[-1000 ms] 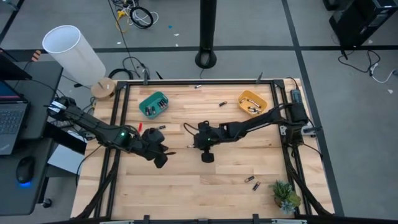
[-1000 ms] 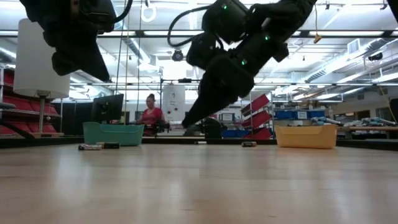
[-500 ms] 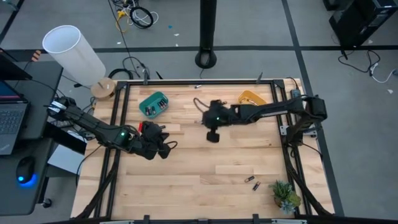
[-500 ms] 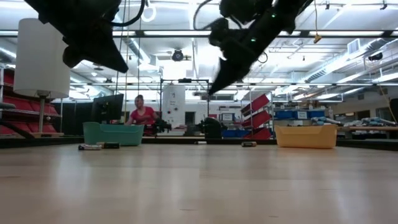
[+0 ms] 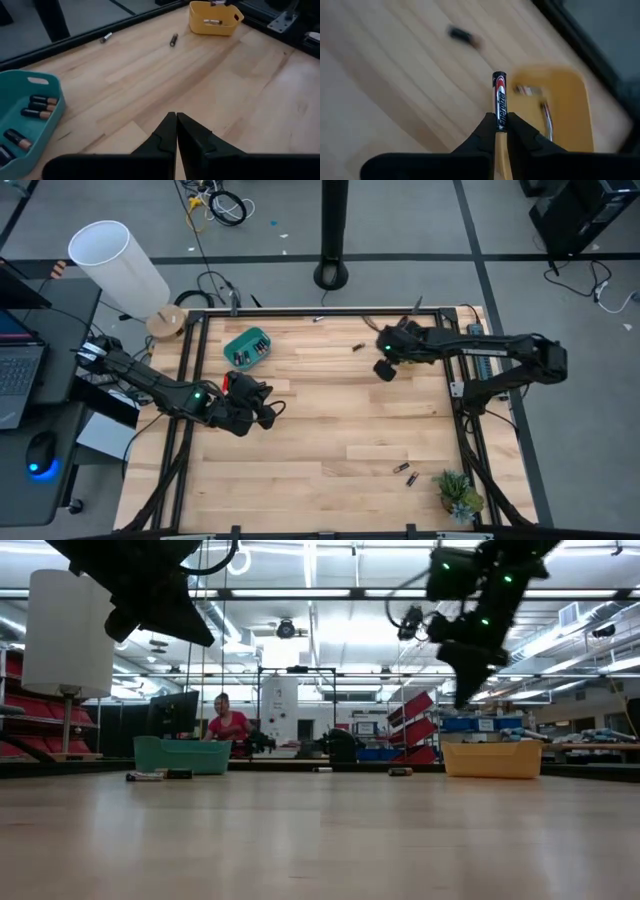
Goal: Sort batteries
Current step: Put the silver battery into the yellow bin
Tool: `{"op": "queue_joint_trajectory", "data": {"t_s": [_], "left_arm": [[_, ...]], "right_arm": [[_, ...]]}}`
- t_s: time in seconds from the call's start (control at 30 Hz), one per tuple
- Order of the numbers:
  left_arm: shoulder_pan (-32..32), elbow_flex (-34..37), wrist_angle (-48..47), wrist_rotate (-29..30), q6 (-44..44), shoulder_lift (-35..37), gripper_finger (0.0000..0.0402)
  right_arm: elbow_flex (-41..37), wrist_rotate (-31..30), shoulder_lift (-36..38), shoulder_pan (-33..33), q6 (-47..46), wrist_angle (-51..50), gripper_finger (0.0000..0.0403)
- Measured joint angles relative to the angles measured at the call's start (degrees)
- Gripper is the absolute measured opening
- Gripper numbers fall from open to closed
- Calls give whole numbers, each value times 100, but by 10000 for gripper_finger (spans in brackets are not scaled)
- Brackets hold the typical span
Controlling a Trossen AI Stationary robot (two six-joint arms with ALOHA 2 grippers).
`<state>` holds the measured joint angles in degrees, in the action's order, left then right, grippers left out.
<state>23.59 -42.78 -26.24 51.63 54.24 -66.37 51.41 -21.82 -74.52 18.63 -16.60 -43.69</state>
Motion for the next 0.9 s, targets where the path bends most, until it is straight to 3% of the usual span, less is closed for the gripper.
{"op": "queue_joint_trajectory", "data": {"t_s": [0.23,0.47,0.7,0.9], "left_arm": [[-43,0,-1,136,-140,0,23],[-201,0,125,151,-167,0,23],[-348,0,340,233,-171,0,23],[-343,0,499,229,-155,0,23]], "right_arm": [[-909,52,603,547,-826,34,62],[-974,94,849,680,-932,44,124],[-936,126,1017,680,-758,434,128],[-623,519,1002,663,-405,934,126]]}}
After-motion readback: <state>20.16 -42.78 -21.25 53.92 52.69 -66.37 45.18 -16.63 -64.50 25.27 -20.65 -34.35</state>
